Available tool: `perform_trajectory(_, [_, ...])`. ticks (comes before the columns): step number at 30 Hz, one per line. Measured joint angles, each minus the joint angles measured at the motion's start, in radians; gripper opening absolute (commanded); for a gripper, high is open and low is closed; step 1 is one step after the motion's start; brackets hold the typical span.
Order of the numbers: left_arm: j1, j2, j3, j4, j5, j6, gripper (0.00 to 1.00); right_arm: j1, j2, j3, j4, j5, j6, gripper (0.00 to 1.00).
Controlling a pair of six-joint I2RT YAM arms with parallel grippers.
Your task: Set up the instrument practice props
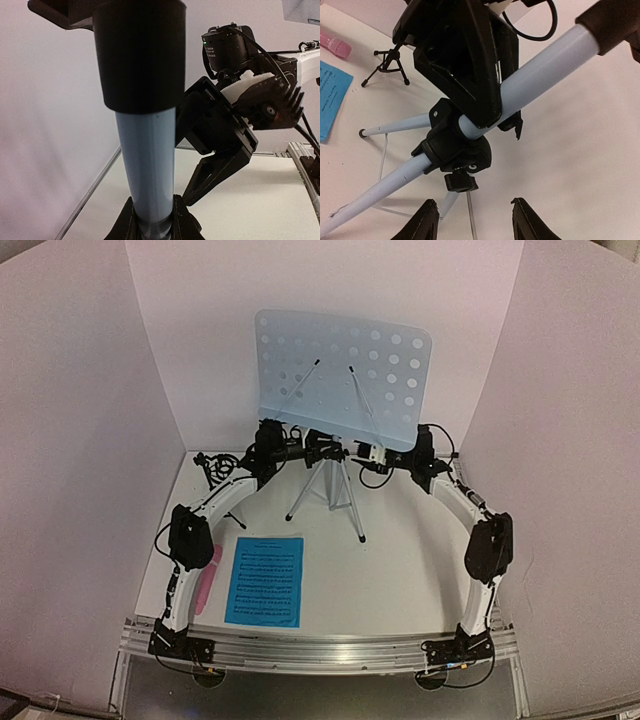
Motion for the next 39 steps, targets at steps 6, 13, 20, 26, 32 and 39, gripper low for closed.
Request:
perform_trajectory(6, [0.0,0.0,0.0,0.0,0.0,0.0,0.0,0.028,0.033,0.058,-0.08,0.018,-0.13,0.37])
perform_trajectory(13, [0.0,0.0,0.0,0.0,0.0,0.0,0.0,0.047,0.045,0.086,-0.125,0.02,-0.184,0.22])
perform_trajectory(20, [0.003,0.0,0.0,0.001,-0.011,0.0,0.0,0.047,0.072,0.13,-0.135,0.026,-0.203,0.22])
perform_trajectory(26, [0.003,0.0,0.0,0.002,-0.011,0.0,0.0,0.051,0.112,0.175,-0.139,0.029,-0.209,0.2])
perform_trajectory(32, [0.003,0.0,0.0,0.0,-0.011,-0.001,0.0,0.049,0.114,0.184,-0.147,0.027,-0.232,0.05])
perform_trajectory(39, [0.004,0.0,0.0,0.001,-0.009,-0.002,0.0,0.049,0.114,0.189,-0.155,0.027,-0.254,0.0])
